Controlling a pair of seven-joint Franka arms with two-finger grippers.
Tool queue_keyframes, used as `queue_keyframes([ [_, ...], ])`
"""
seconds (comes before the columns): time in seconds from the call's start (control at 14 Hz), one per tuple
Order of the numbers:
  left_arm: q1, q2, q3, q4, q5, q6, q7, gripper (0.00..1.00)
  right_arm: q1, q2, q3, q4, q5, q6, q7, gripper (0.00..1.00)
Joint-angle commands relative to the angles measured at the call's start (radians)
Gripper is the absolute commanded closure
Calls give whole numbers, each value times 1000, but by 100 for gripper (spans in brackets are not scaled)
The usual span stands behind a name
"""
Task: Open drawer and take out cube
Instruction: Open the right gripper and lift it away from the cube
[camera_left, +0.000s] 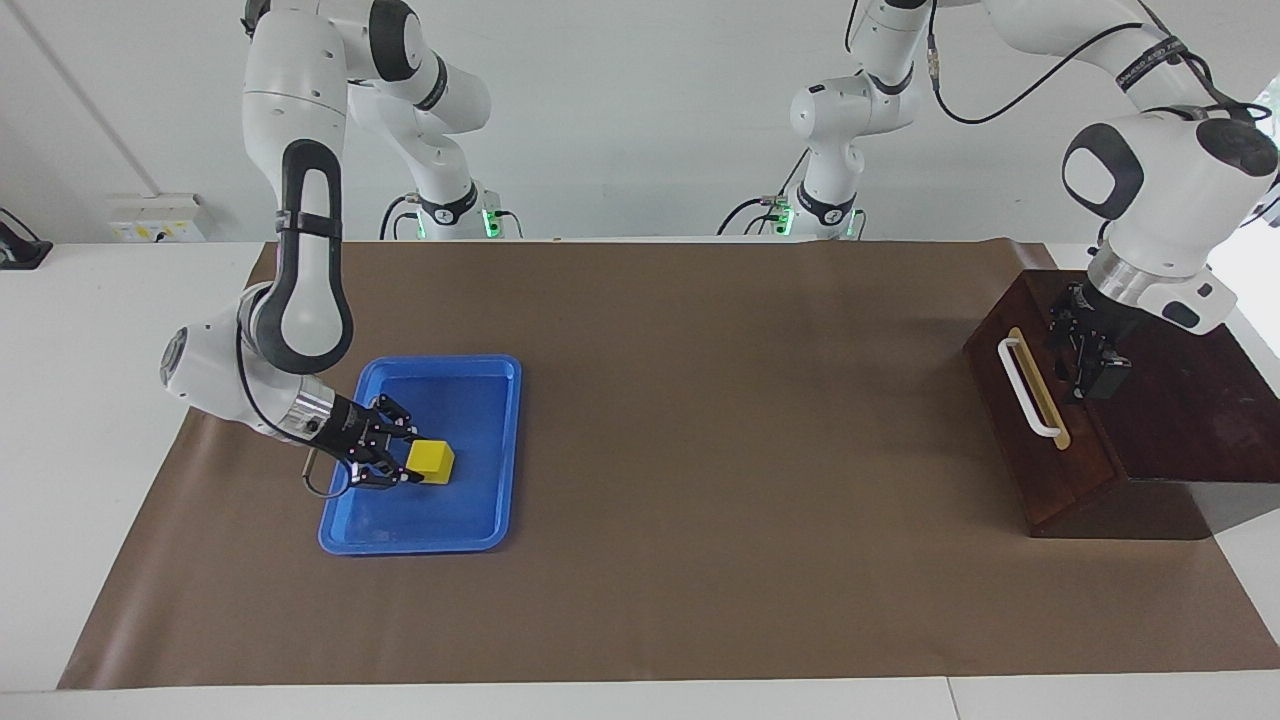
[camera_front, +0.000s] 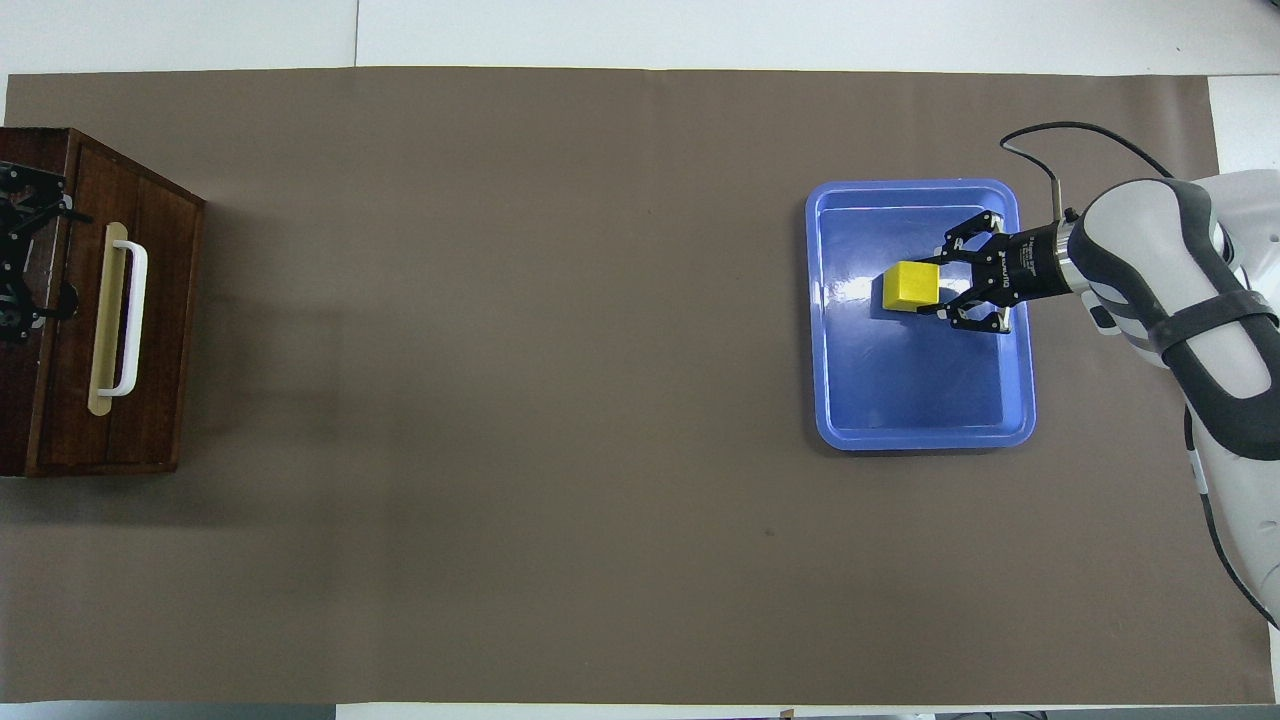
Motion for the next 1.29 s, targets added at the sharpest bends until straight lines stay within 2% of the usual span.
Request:
queue_keyframes([
  [0.0,-23,-52,-4,17,10,-110,234,0,2,-36,2,-46,27,26,-48,100],
  [0.07,-29,-66,-8,17,10,-154,345,0,3,-36,2,-46,27,26,-50,86],
  [0.14,-48,-84,-8,20,9,-192,431,0,6,-36,0,-47,27,29,-47,40],
  [0.21,-43,-95,-6,20,2,-223,532,0,6,-36,0,-47,25,31,-47,25],
  [0.29,-51,-104,-6,24,1,-261,632,0,2,-36,0,-43,25,23,-44,20],
  [0.5,-59,-95,17,47,-54,-340,926,0,-5,-55,-1,8,22,-40,-16,17],
  [0.64,-123,-84,55,104,-88,-400,1048,0,6,-104,-3,37,-19,-93,44,17],
  [0.93,-141,-93,37,113,-88,-457,1160,0,55,-213,0,74,-215,-123,90,17],
  [1.07,-141,-100,37,104,-87,-457,1176,0,54,-215,2,150,-280,-213,90,17],
  [1.21,-141,-103,35,98,-85,-447,1197,0,54,-233,2,247,-430,-322,72,17],
])
